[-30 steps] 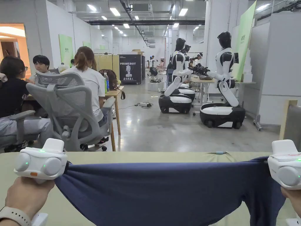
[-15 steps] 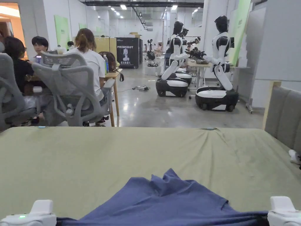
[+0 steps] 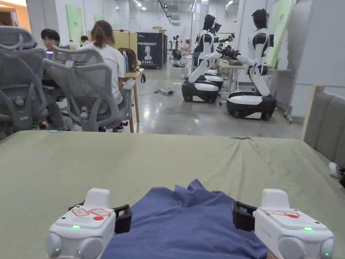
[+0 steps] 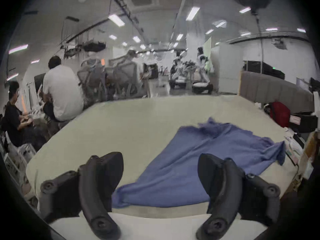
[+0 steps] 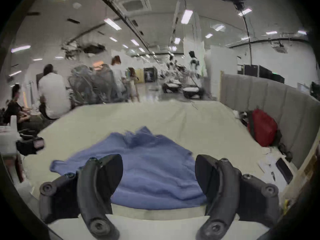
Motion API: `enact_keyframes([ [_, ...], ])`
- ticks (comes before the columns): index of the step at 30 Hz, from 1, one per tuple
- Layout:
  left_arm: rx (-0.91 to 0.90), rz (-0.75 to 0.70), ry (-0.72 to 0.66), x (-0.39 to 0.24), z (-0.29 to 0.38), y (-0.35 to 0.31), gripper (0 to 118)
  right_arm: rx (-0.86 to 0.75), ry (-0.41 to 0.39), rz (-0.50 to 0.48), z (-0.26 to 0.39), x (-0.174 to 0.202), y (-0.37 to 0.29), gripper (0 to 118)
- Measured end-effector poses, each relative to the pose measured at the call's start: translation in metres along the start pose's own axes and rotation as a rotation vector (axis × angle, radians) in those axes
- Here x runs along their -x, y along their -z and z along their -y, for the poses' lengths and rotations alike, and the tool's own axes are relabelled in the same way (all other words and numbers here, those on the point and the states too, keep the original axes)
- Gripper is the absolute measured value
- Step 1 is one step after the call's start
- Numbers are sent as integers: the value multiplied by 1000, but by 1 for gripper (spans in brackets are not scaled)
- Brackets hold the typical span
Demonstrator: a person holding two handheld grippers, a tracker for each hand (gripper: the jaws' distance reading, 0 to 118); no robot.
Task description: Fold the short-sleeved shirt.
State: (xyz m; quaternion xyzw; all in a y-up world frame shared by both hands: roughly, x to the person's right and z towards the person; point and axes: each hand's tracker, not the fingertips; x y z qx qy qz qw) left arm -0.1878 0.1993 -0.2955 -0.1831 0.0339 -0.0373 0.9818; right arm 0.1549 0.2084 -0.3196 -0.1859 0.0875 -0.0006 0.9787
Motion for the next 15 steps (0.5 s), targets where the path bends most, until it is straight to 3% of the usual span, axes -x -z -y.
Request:
enact_keyframes([
  [1,-21,8,15,-9,3,-3,63,-33,-39,1,1,14,-4,74],
  [2,-37,11,36,-15,7,-5,40,-58,-74,0,2,24,-7,47],
  [3,-57,10,62,-23,9,-8,1,-89,-107,5,4,35,-9,2],
  [7,-31,32,86,-32,12,-9,0,-53,-135,-40,-1,51,-2,0],
  [15,96,39,-16,8,16,3,0,-18,-149,-66,4,59,4,0],
])
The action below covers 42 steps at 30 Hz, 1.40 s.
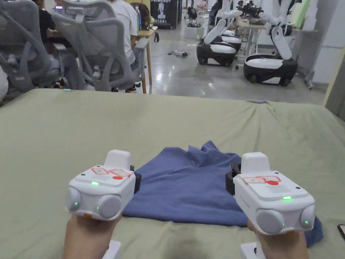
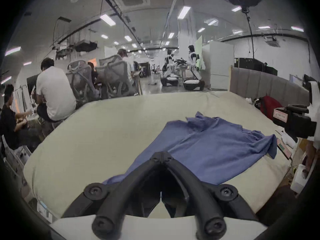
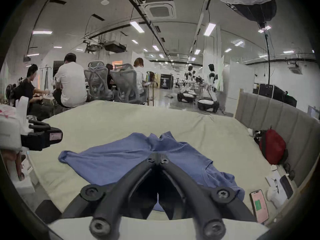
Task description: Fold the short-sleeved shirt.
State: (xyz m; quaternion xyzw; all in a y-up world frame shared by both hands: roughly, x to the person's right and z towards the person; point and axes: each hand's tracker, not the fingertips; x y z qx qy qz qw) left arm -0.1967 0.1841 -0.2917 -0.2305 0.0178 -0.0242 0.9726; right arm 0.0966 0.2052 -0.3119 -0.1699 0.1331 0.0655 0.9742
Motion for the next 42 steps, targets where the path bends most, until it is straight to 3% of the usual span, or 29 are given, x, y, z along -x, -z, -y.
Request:
enact_keyframes([
  [7,120,23,-67,30,5,19,0,18,-5,-35,7,10,15,0],
  [11,225,9,-172,75,-7,47,0,37,-18,-50,11,11,27,0],
  [12,239,4,-220,90,-11,56,8,44,-16,-50,11,10,31,0],
  [13,256,-9,-252,102,-13,63,34,47,-17,-49,14,10,35,0],
  [15,341,-44,-293,126,-13,82,105,57,-18,-44,16,8,41,0],
  [16,385,-50,-278,135,-10,88,108,66,-19,-46,18,6,45,0],
  [18,401,-60,-250,148,-5,93,89,84,-22,-47,21,4,50,0],
  [20,491,-98,-270,157,6,103,90,95,-22,-43,24,0,55,0],
  [23,590,-9,-278,155,32,116,81,117,-17,-40,28,-7,66,0],
  [26,669,64,-271,144,60,127,59,137,-23,-38,29,-12,78,0],
  [27,646,31,-241,141,64,130,50,143,-31,-38,29,-15,83,0],
  [28,609,11,-220,140,60,125,26,149,-38,-35,28,-18,87,0],
  [29,586,5,-249,141,54,117,26,152,-43,-30,26,-24,94,0],
  [31,465,14,-283,139,40,99,0,159,-51,-20,17,-41,107,0],
  [33,403,43,-194,130,32,83,0,169,-43,-6,6,-63,124,0],
  [35,396,28,-189,127,25,76,0,211,-16,-4,-3,-91,152,0],
  [38,367,26,-185,121,18,68,0,306,-66,75,-9,-128,213,0],
  [41,362,19,-173,119,17,75,0,370,-83,50,-9,-151,274,0],
  [42,362,11,-169,117,17,75,0,384,-54,-12,-7,-156,293,11],
])
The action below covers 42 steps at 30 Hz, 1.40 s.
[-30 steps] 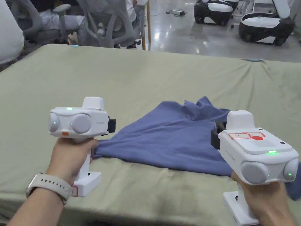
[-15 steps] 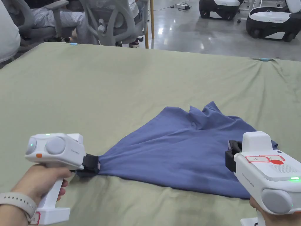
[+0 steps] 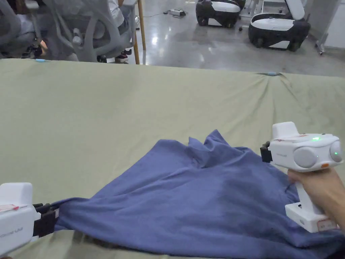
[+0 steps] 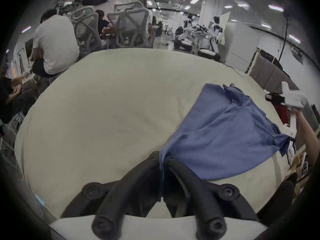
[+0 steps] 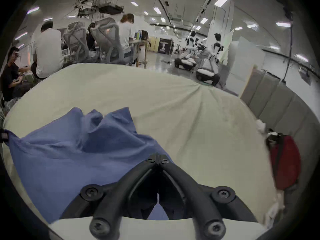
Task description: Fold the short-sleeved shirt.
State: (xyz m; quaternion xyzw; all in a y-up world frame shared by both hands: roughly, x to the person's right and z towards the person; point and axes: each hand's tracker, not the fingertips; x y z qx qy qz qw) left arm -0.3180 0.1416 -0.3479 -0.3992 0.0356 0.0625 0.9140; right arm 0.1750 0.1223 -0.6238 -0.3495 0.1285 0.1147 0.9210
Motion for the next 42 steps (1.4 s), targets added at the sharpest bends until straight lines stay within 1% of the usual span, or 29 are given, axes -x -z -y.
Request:
enact_keyframes([
  [1,2,-1,0,1,-1,5,0,15,17,-56,-4,-4,18,42],
  [2,5,-3,-1,1,0,6,0,56,17,-66,-7,-3,33,85],
  [3,11,-6,-6,0,0,8,0,129,10,-66,-8,2,45,118],
  [4,17,-7,-8,0,1,11,0,152,-11,-69,-7,5,57,118],
  [5,23,-10,-10,1,1,14,0,109,-7,-57,-5,7,62,114],
  [6,30,-16,-7,0,1,15,0,101,-17,-52,-3,9,71,108],
  [7,33,-20,-7,0,1,17,0,133,-21,-36,-1,13,77,95],
  [8,36,-22,-7,0,1,18,0,187,-12,-33,3,15,82,68],
  [9,42,-23,-3,0,0,22,0,259,16,-62,8,16,85,49],
  [10,45,-25,2,-1,0,23,0,210,66,-117,13,17,77,27],
  [11,45,-26,2,-1,0,24,0,152,77,-65,10,21,66,1],
  [12,47,-24,2,-2,0,25,0,164,77,-83,9,23,59,1],
  [13,47,-21,3,-2,0,26,0,163,72,-79,10,27,50,1],
  [15,44,-22,14,-6,0,27,0,106,24,-42,7,34,23,1],
  [17,32,-26,29,-8,1,24,0,31,1,-20,6,42,-13,1],
  [18,21,-29,35,-9,0,22,0,-15,5,-12,4,43,-25,1],
  [20,-64,-34,66,-12,-2,18,0,-81,2,24,5,50,-60,1],
  [22,-63,-54,75,-13,-5,16,0,-151,-30,84,6,60,-98,1],
  [24,-116,-82,89,-16,-10,15,0,-197,-49,121,8,65,-127,1],
  [29,-272,-108,125,-30,-38,7,0,-281,-75,199,6,64,-176,1],
  [32,-356,-134,144,-43,-74,-5,0,-347,-83,275,-10,58,-203,1],
  [34,-401,-143,172,-52,-104,-16,0,-397,-106,338,-30,51,-221,1],
  [37,-462,-181,174,-59,-155,-28,0,-459,-102,372,-65,35,-240,1],
  [40,-546,-258,214,-69,-211,-40,0,-527,-94,422,-106,14,-256,1],
  [42,-590,-293,232,-75,-245,-49,0,-574,-85,422,-133,1,-264,1],
])
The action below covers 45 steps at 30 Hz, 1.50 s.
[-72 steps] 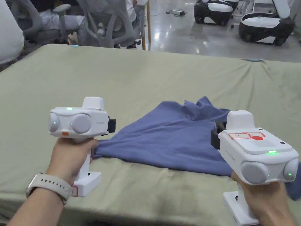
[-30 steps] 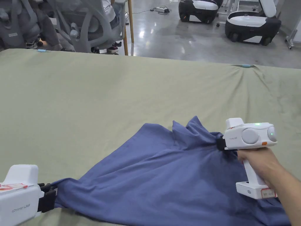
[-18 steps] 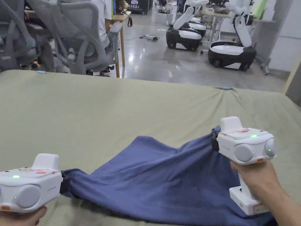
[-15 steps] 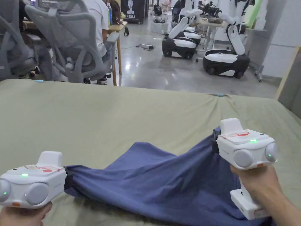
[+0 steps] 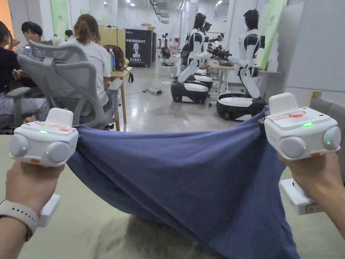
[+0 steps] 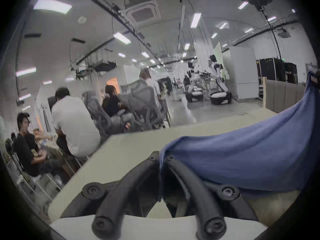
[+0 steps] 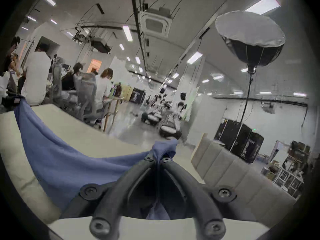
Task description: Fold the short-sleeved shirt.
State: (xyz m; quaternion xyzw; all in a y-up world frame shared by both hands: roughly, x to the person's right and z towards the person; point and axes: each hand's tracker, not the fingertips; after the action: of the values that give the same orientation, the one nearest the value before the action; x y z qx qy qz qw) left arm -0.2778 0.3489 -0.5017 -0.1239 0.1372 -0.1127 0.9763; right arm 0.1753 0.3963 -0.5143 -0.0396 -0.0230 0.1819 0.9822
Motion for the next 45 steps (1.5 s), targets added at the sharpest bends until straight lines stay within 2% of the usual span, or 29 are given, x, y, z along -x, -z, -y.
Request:
enact_keyframes([
  [4,-85,-55,-15,8,-66,20,0,-66,-5,44,-48,-21,27,1],
  [7,-136,-42,-120,27,-116,33,0,-136,6,53,-89,-34,35,1],
  [12,-208,-104,-69,38,-179,56,0,-205,38,73,-143,-45,58,1],
  [17,-231,-123,-75,37,-201,73,0,-215,64,79,-154,-46,93,1],
  [21,-197,-117,-52,21,-172,93,0,-164,84,75,-120,-36,112,1],
  [26,-95,-85,-22,-8,-105,118,0,-58,140,61,-55,-23,130,1],
  [30,-49,-70,-21,-21,-67,119,0,-3,105,54,-18,-14,127,1],
  [33,-24,-41,-17,-26,-47,101,0,17,98,44,1,-13,109,1],
  [40,104,68,-47,-29,25,33,0,179,156,-22,73,-10,33,1],
  [45,211,117,-43,-32,110,-30,0,336,99,-94,153,4,-26,1],
])
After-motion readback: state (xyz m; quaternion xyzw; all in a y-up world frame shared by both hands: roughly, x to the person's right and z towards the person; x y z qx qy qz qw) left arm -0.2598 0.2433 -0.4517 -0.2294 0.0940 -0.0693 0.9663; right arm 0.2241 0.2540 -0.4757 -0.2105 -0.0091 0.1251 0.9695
